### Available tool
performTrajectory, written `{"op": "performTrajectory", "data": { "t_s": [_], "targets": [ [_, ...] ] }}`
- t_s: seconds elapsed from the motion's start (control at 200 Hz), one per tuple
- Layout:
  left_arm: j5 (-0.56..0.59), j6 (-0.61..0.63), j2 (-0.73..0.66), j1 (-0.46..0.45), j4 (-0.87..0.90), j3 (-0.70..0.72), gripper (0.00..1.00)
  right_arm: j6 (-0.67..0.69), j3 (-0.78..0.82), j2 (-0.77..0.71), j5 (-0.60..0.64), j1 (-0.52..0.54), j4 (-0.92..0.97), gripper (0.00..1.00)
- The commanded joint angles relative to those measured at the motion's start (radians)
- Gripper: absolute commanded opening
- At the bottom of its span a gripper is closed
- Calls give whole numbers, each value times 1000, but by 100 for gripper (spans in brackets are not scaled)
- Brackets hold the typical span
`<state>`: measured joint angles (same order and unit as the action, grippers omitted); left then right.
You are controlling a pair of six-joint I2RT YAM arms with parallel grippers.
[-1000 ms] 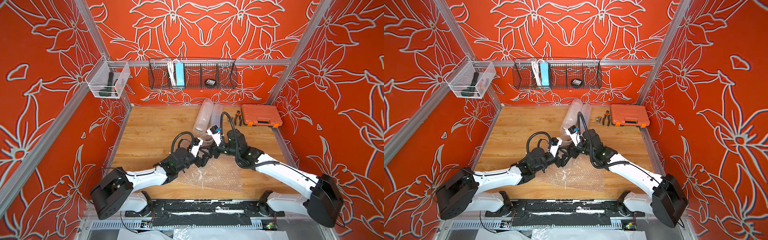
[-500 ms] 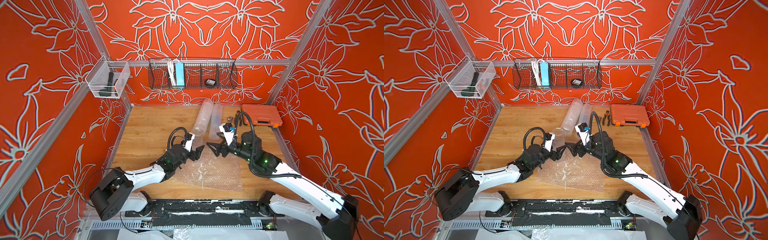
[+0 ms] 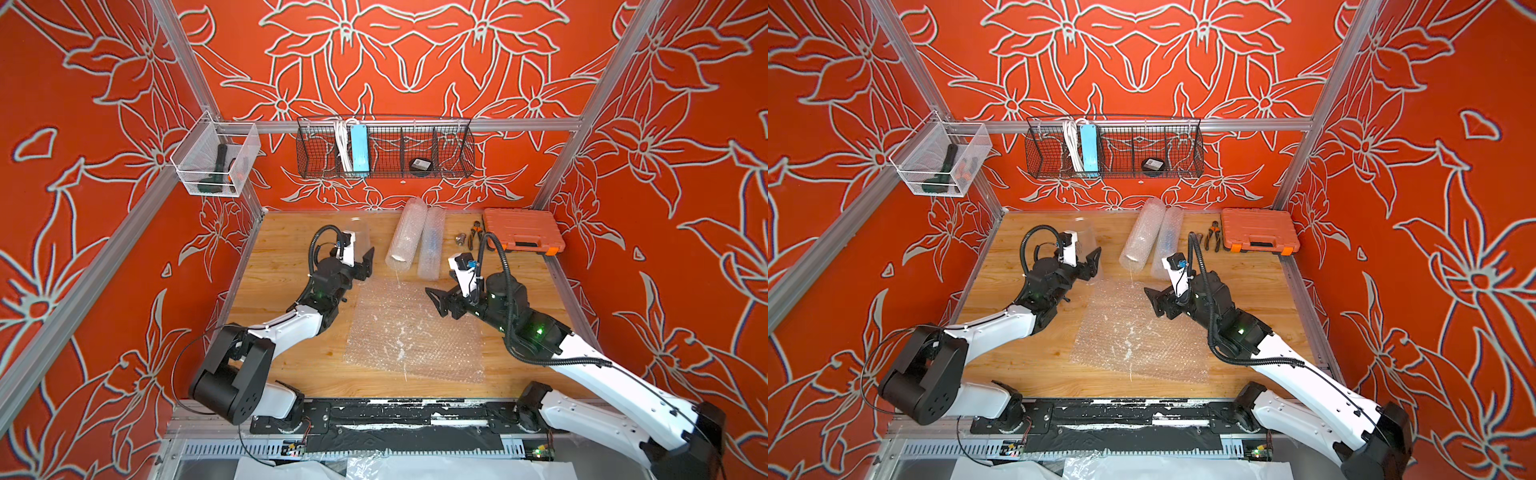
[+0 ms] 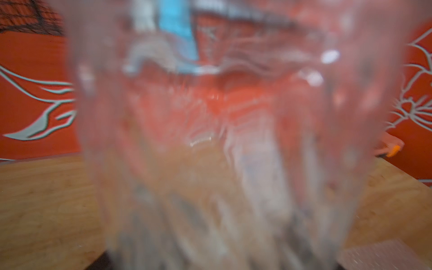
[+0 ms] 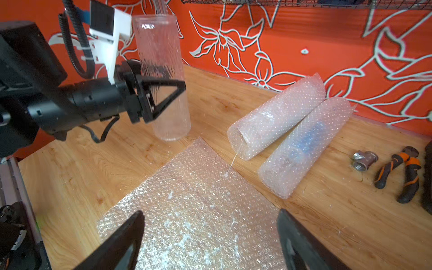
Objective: Unwrap the vase from the bubble wrap
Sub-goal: Place the vase at the center of the board.
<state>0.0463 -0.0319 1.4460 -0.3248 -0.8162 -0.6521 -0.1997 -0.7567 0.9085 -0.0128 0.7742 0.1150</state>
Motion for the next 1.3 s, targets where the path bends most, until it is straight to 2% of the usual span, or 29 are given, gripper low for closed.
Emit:
{"op": "performTrajectory", "data": {
  "t_s": [0.0,0.11,0.23,0.611,0.941,1.296],
  "targets": [
    [-66,47,69,48,-206,-71,65,14,10,-17,39,1,21,89],
    [-91,82,180,82,-293,-133,65,22,11,-25,51,2,34,89],
    [-131,48,316,133,-386,-213,65,28,14,-35,73,-2,44,90],
    [-192,52,665,232,-464,-482,67,34,-16,-4,91,-7,58,90],
    [-219,116,857,302,-311,-748,67,44,-51,20,127,-9,101,90],
    [-240,135,954,345,-221,-895,67,44,-79,68,114,-12,93,91]
  ]
}}
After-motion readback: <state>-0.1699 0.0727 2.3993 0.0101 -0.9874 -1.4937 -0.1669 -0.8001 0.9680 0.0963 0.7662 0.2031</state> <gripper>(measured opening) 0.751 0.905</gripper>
